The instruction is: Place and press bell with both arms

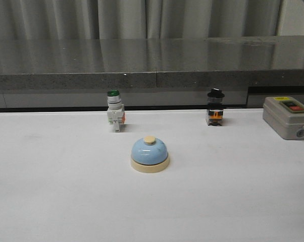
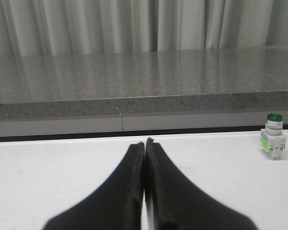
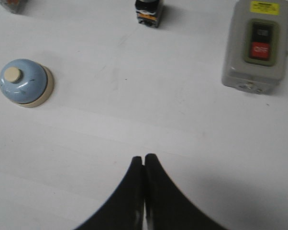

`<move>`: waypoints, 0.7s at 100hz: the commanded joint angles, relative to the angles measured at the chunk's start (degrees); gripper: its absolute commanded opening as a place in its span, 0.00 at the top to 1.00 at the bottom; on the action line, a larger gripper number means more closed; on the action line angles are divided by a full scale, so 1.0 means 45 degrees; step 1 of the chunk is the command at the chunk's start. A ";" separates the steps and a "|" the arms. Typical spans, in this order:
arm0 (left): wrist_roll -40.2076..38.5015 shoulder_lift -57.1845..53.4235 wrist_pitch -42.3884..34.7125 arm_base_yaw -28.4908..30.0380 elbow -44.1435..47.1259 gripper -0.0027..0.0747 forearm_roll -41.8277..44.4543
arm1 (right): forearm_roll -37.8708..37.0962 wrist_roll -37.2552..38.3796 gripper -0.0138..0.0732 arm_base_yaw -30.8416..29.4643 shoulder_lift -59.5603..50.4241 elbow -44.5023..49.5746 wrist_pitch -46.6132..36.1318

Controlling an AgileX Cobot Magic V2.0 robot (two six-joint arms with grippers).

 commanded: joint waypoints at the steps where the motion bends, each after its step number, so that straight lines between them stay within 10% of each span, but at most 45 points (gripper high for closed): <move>1: -0.0083 -0.0377 -0.1062 0.0031 0.0511 0.99 -0.0006 | 0.0116 -0.0067 0.91 0.0576 0.0774 -0.1047 -0.0734; 70: -0.0083 -0.0377 -0.1062 0.0031 0.0511 0.99 -0.0006 | 0.0143 -0.0067 0.91 0.4122 0.8040 -0.6838 0.0113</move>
